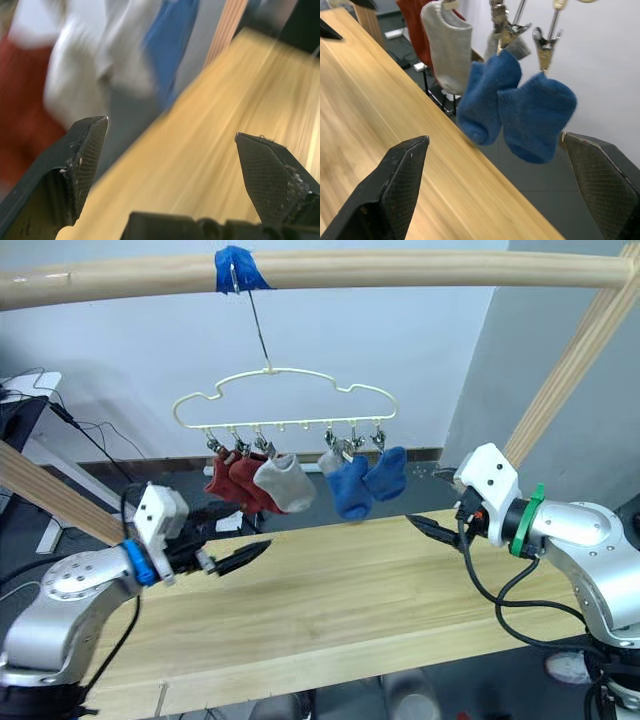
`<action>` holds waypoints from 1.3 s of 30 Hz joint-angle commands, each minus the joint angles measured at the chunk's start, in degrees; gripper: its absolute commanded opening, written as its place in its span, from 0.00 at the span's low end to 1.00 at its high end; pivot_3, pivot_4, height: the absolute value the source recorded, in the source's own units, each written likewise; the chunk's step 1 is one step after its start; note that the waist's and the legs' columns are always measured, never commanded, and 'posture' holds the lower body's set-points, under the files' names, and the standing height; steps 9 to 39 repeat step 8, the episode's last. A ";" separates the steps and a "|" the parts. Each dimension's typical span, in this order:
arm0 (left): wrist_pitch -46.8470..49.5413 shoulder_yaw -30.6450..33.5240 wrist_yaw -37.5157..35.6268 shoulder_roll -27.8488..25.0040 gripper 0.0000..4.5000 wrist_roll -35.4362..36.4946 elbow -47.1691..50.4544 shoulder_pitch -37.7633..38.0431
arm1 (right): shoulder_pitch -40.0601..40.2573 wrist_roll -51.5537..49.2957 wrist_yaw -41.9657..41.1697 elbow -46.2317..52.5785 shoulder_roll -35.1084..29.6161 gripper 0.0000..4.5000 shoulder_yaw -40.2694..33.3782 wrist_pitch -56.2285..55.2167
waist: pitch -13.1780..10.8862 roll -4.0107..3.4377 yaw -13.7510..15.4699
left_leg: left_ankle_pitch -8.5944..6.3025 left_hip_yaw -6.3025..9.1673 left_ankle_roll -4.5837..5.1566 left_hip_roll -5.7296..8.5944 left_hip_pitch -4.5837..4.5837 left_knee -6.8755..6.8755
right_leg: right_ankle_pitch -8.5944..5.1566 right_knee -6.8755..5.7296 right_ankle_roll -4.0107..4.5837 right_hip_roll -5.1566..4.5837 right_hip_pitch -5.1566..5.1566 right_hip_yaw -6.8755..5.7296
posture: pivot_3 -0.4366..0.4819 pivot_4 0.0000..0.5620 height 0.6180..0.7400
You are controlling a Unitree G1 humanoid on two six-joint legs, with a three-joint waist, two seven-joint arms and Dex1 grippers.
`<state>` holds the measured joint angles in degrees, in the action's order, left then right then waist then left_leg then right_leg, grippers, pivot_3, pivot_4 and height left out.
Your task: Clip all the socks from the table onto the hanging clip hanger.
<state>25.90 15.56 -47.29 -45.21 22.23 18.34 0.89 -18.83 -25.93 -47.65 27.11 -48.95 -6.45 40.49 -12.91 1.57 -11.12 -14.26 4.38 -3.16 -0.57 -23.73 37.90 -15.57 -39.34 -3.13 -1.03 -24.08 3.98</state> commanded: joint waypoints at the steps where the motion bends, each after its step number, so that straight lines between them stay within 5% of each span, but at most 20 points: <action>1: -0.99 6.03 -0.43 -2.95 1.00 -0.68 -0.45 2.23 | -0.60 -0.92 -4.03 -3.45 -1.46 1.00 -3.58 -4.84 | 0.66 0.01 0.16 | 0.00 0.00 0.00 -0.01 0.01 0.01 | 0.01 0.01 0.02 0.00 0.00 -0.01 | 0.31 0.13 1.00; 7: 2.15 7.62 -0.87 -4.11 1.00 1.71 -1.72 1.44 | -2.55 -0.79 -7.03 -7.21 -2.25 1.00 -2.62 -7.49 | 2.51 0.02 0.92 | 0.00 -0.02 0.00 -0.01 0.40 0.02 | 0.05 0.28 -0.02 0.00 0.52 -0.01 | 0.34 0.07 1.00; 39: 2.52 7.75 -1.10 -4.11 1.00 2.21 -2.11 1.20 | -2.87 -0.40 -6.91 -7.37 -2.04 1.00 -2.08 -7.88 | 2.51 0.02 0.92 | -0.01 -0.04 0.00 -0.01 0.63 0.01 | 0.05 0.32 -0.03 0.00 0.75 0.00 | 0.34 0.07 1.00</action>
